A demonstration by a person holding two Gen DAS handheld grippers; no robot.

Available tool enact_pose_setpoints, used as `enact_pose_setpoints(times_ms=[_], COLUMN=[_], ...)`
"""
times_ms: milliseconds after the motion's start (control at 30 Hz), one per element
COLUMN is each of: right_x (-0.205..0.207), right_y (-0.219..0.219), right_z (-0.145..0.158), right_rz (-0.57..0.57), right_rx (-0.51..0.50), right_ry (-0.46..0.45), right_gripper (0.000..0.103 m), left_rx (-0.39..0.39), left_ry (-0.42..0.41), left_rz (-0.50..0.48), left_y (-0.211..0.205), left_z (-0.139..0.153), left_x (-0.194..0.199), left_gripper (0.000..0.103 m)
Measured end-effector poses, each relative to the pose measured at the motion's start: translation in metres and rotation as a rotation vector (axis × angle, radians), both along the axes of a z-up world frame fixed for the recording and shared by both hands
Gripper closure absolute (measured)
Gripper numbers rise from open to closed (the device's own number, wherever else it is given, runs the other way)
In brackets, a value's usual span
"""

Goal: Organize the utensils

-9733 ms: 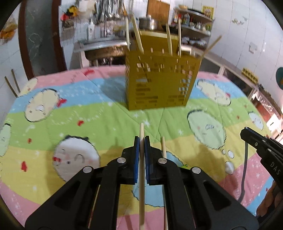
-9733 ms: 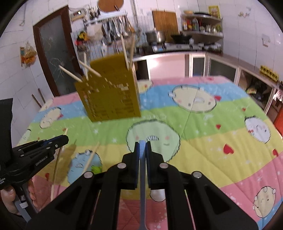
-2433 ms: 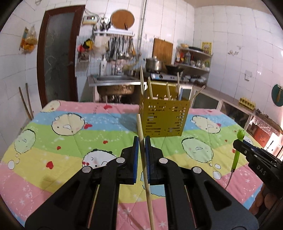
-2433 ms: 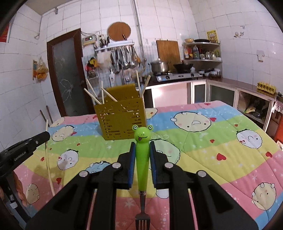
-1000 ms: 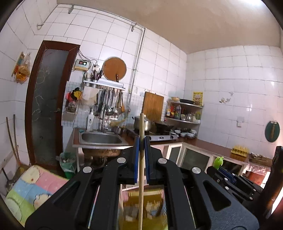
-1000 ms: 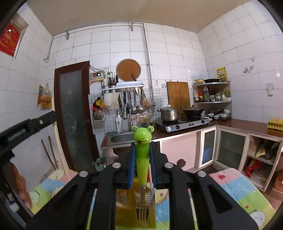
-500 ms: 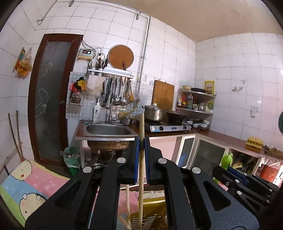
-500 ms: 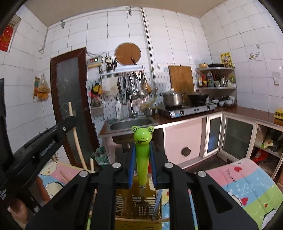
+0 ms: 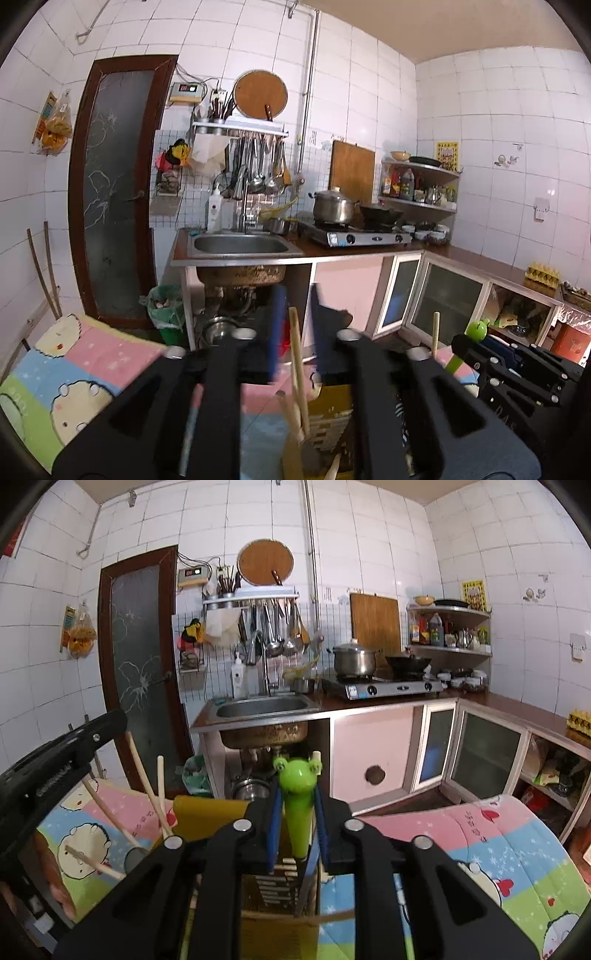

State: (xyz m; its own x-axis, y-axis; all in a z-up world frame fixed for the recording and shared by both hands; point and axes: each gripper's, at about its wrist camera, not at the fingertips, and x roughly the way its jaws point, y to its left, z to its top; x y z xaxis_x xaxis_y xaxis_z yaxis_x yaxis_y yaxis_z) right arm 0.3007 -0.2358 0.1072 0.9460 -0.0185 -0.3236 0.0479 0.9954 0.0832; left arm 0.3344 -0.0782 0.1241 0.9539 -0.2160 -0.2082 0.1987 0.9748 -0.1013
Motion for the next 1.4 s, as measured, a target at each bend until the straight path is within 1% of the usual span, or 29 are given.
enact_pose_setpoints(times_ms=[33, 67, 100, 133, 167, 200, 233, 267, 333, 433, 500, 600, 667, 700, 900, 1000, 1100, 1167, 1267, 1400], right_x=[-0.005, -0.010, -0.018, -0.027, -0.036, -0.044, -0.055, -0.063, -0.087, -0.120, -0.145, -0.182, -0.198, -0.211, -0.249, -0.259, -0.265, -0.269, -0.275, -0.272], right_y=[-0.001, -0.001, -0.002, -0.002, -0.002, -0.002, -0.003, -0.004, -0.005, -0.004, -0.004, 0.002, 0.008, 0.012, 0.021, 0.024, 0.023, 0.021, 0.021, 0.019], right_z=[0.003, 0.006, 0.012, 0.018, 0.023, 0.027, 0.031, 0.035, 0.038, 0.037, 0.030, 0.013, 0.003, -0.007, -0.047, -0.063, -0.074, -0.082, -0.090, -0.096], right_rz=[0.002, 0.001, -0.007, -0.015, -0.019, -0.021, -0.023, -0.024, -0.031, -0.033, -0.031, -0.013, 0.000, 0.000, -0.016, -0.029, -0.030, -0.037, -0.062, -0.066], right_rx=[0.004, 0.004, -0.006, -0.025, -0.043, -0.052, -0.059, -0.062, -0.068, -0.073, -0.064, -0.041, -0.042, -0.050, -0.056, -0.066, -0.048, -0.033, -0.046, -0.034], right_ry=[0.001, 0.003, -0.005, -0.013, -0.019, -0.023, -0.027, -0.030, -0.032, -0.026, -0.024, -0.019, -0.018, -0.012, 0.013, 0.008, 0.002, -0.014, -0.049, -0.042], right_gripper=[0.075, 0.069, 0.059, 0.052, 0.049, 0.043, 0.035, 0.031, 0.017, 0.009, 0.005, 0.005, 0.005, 0.005, 0.005, 0.005, 0.005, 0.005, 0.005, 0.005], left_rx=[-0.002, -0.001, 0.001, 0.006, 0.009, 0.013, 0.019, 0.028, 0.040, 0.054, 0.043, 0.030, 0.036, 0.037, 0.025, 0.046, 0.066, 0.073, 0.070, 0.070], left_ry=[-0.001, -0.008, -0.016, -0.029, -0.044, -0.056, -0.076, -0.086, -0.083, -0.071, -0.054, -0.031, -0.022, -0.013, 0.029, 0.034, 0.034, 0.032, 0.033, 0.041], left_rz=[0.004, 0.013, 0.020, 0.025, 0.026, 0.029, 0.039, 0.039, 0.021, 0.015, 0.003, -0.002, 0.009, 0.019, 0.033, 0.051, 0.047, 0.053, 0.059, 0.049], left_y=[0.004, 0.008, 0.011, 0.015, 0.019, 0.023, 0.028, 0.032, 0.038, 0.047, 0.054, 0.062, 0.064, 0.065, 0.071, 0.068, 0.066, 0.066, 0.068, 0.068], left_z=[0.004, 0.009, 0.013, 0.019, 0.024, 0.027, 0.031, 0.034, 0.037, 0.035, 0.027, 0.010, -0.003, -0.012, -0.060, -0.081, -0.096, -0.103, -0.114, -0.121], left_x=[-0.007, -0.016, -0.022, -0.033, -0.045, -0.055, -0.069, -0.082, -0.100, -0.130, -0.152, -0.182, -0.201, -0.212, -0.256, -0.266, -0.271, -0.272, -0.271, -0.270], left_gripper=[0.060, 0.044, 0.037, 0.025, 0.015, 0.011, 0.004, 0.005, 0.005, 0.005, 0.005, 0.005, 0.005, 0.005, 0.005, 0.005, 0.005, 0.005, 0.005, 0.005])
